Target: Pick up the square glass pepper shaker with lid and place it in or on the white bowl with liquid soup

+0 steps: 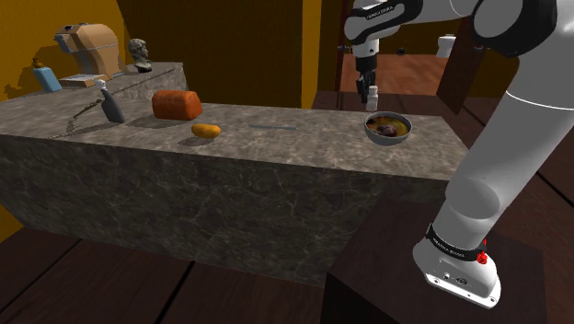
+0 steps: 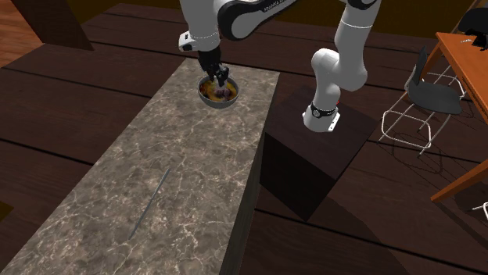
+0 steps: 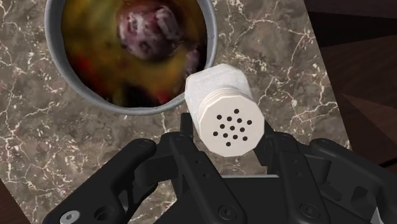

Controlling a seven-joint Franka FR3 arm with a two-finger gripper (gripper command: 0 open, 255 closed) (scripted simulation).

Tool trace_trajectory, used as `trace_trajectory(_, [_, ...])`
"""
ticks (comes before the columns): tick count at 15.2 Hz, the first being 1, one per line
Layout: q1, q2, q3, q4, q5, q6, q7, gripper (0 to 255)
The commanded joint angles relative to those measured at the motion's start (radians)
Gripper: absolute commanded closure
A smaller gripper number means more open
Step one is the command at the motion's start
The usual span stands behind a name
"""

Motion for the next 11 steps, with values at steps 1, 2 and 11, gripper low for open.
trace_trajectory(1, [-0.026, 0.004, -0.028, 0.001, -0.006, 0.011, -0.053, 255])
trace_trajectory(2, [-0.038, 0.011, -0.04, 0.008, -0.008, 0.013, -0.077, 255])
trace_trajectory(11, [-0.111, 0.075, -0.112, 0.037, 0.001, 0.065, -0.218, 255])
